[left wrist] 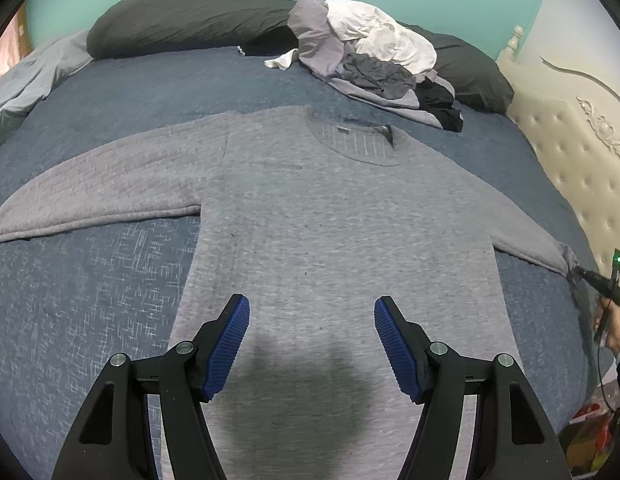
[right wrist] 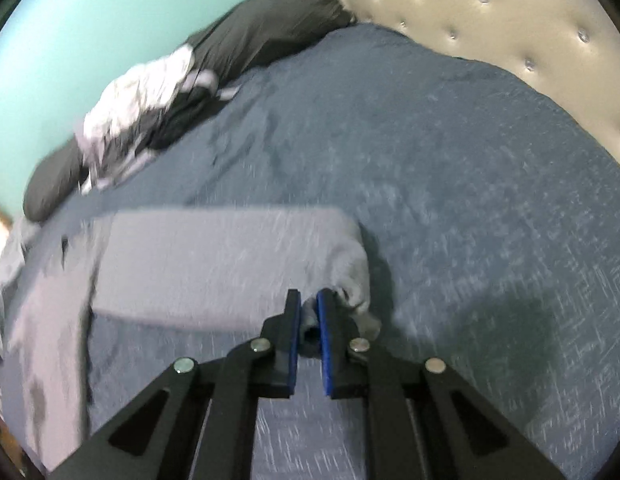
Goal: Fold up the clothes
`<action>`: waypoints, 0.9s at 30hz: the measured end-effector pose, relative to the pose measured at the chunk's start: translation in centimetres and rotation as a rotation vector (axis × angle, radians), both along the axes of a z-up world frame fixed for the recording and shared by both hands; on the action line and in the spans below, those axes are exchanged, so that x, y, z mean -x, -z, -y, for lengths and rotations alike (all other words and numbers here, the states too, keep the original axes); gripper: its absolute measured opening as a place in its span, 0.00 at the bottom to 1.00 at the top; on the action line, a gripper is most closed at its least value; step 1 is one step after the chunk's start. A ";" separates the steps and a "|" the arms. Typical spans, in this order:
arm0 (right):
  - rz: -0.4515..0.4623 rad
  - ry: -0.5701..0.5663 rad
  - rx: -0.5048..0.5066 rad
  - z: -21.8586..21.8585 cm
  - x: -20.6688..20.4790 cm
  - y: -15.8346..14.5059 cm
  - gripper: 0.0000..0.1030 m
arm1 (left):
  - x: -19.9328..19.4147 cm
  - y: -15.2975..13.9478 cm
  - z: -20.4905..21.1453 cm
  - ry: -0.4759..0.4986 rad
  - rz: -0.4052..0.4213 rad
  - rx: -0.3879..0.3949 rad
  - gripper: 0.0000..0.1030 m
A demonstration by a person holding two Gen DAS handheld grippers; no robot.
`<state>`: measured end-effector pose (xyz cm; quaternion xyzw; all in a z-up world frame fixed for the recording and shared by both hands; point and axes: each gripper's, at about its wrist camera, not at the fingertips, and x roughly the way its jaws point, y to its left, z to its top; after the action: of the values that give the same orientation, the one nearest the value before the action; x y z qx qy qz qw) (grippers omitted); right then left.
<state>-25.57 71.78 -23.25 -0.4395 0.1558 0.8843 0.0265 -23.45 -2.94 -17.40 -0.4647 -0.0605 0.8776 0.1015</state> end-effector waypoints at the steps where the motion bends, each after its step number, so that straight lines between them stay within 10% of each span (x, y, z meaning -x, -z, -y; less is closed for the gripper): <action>1: 0.014 -0.002 -0.004 0.0 -0.3 0.3 0.08 | 0.0 -0.1 0.0 0.000 -0.001 -0.001 0.67; 19: -0.059 0.399 0.187 -9.0 -3.9 0.4 0.18 | 0.4 0.2 -0.4 -0.003 0.008 0.017 0.67; 27: 0.038 0.402 0.258 -9.4 -0.7 2.2 0.25 | 0.6 0.3 -1.0 0.009 0.013 0.033 0.67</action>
<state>-24.84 81.23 -25.45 -0.4159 0.3511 0.8257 0.1485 -24.01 -1.94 -17.66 -0.4721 -0.0447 0.8750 0.0977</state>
